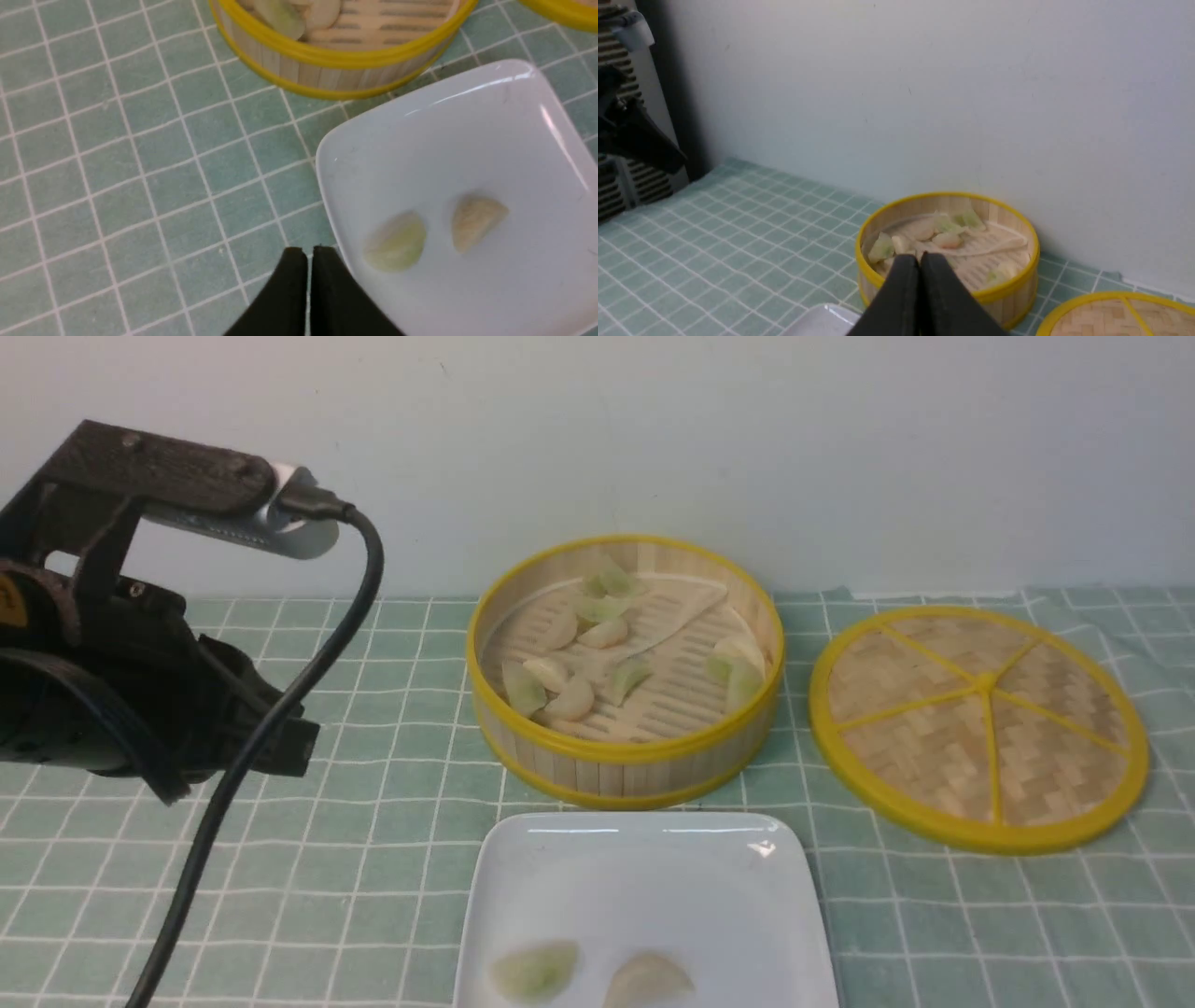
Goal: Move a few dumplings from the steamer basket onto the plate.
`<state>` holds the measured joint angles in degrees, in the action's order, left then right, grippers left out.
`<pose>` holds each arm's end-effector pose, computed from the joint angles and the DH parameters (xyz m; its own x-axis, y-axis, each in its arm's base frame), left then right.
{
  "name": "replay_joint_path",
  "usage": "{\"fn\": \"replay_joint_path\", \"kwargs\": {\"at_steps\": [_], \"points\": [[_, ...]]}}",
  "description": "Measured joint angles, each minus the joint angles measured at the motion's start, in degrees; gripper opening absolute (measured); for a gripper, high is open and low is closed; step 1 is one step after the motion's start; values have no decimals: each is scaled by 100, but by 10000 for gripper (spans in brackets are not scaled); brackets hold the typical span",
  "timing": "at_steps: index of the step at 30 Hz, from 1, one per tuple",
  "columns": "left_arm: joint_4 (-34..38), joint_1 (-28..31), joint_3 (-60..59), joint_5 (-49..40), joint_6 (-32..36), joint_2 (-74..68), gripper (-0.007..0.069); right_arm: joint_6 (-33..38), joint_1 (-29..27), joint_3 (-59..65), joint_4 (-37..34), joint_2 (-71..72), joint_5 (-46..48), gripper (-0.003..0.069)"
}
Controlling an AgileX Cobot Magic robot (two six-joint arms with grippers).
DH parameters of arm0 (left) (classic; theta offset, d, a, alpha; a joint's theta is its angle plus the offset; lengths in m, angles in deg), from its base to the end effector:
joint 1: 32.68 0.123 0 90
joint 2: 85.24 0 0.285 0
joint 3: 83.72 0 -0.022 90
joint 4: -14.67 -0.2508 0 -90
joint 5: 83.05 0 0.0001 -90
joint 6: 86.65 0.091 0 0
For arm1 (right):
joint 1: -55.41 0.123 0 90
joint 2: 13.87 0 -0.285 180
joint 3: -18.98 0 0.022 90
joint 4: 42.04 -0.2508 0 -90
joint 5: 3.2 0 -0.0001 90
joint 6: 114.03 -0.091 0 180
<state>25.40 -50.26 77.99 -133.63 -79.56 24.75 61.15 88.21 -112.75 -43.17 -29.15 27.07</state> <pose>0.1985 -0.0766 0.3529 -0.7111 0.2295 -0.6646 0.3928 0.9136 -0.1049 0.0252 0.0173 0.3234 -0.1112 0.0485 -0.9926 -0.5416 0.8345 0.1014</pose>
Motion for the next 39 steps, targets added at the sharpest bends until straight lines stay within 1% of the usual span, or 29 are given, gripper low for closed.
{"fn": "replay_joint_path", "kwargs": {"at_steps": [3, 4, 9, 11, 15, 18, 22, 29, 39], "points": [[266, 0, -31, 151, 196, 0, -6, -328, 0, 217, 113, 485, -92, -13], [288, 0, -37, 178, 233, 0, -6, -328, 0, 227, 113, 485, -92, -13], [988, 0, -454, 465, 755, 247, -6, -499, 0, 289, 164, 721, -176, -13], [1270, 0, -767, 698, 954, 542, -6, -504, 0, 295, 113, 721, -176, -13], [1623, 0, -1532, 1553, 1224, 1494, -6, -504, 0, 299, 82, 721, -171, -13], [1749, 0, -2011, 2192, 1270, 2235, -6, -504, 0, 299, 82, 721, -171, -13], [1803, 0, -2527, 2686, 1269, 3153, -6, -504, 0, 299, 77, 721, -147, -13], [1861, 0, -2743, 2760, 1271, 4124, -6, -504, 0, 299, 65, 721, -134, -13], [1931, 0, -2743, 2760, 1275, 4285, -6, -504, 0, 299, 65, 721, -134, -14]]}}
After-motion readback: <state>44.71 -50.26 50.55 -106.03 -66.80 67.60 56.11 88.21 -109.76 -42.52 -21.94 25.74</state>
